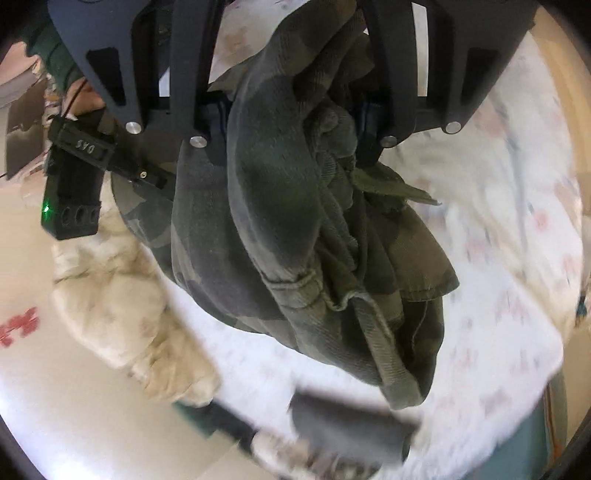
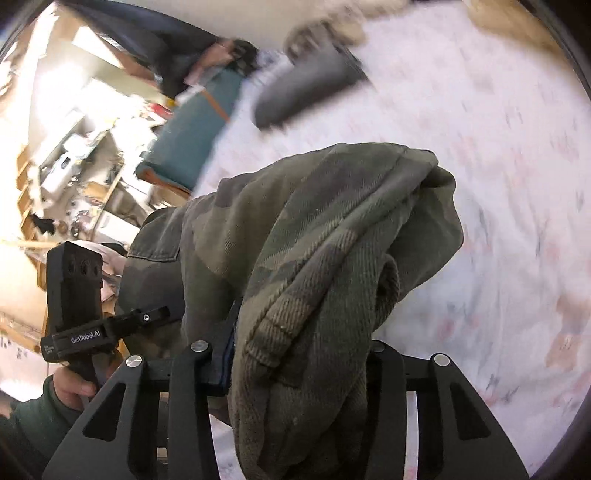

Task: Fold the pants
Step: 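Lift the folded pants with both grippers and carry them toward the pillows, then set the folded pants onto the dark grey folded item and release both grippers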

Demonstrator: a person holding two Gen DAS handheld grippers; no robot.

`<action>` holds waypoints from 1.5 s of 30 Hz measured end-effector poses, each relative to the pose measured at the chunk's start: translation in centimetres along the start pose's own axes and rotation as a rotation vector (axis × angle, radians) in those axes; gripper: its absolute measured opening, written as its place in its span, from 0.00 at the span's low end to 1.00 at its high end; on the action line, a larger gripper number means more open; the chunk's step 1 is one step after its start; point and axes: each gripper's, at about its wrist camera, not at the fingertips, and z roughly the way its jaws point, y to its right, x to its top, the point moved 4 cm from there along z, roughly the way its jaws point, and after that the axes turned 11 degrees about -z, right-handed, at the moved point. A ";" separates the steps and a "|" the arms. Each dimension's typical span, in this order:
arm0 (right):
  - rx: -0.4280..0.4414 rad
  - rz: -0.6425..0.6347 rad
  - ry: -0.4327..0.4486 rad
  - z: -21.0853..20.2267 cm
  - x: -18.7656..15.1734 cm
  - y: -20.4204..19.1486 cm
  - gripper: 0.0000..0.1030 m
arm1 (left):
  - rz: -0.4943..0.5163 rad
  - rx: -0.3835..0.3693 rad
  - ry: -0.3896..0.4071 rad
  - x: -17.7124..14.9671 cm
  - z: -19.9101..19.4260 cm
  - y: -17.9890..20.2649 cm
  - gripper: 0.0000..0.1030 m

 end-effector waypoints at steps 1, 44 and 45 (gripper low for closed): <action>0.002 -0.019 0.017 -0.4 0.9 -0.5 0.44 | 0.004 -0.002 0.014 0.4 -0.5 0.3 0.42; -0.352 -0.341 0.181 3.9 27.0 5.5 0.97 | 0.082 0.425 0.483 25.0 0.2 -3.2 0.89; -0.364 -0.358 0.204 2.4 24.8 3.3 0.99 | 0.095 0.425 0.518 23.1 -0.9 -2.0 0.89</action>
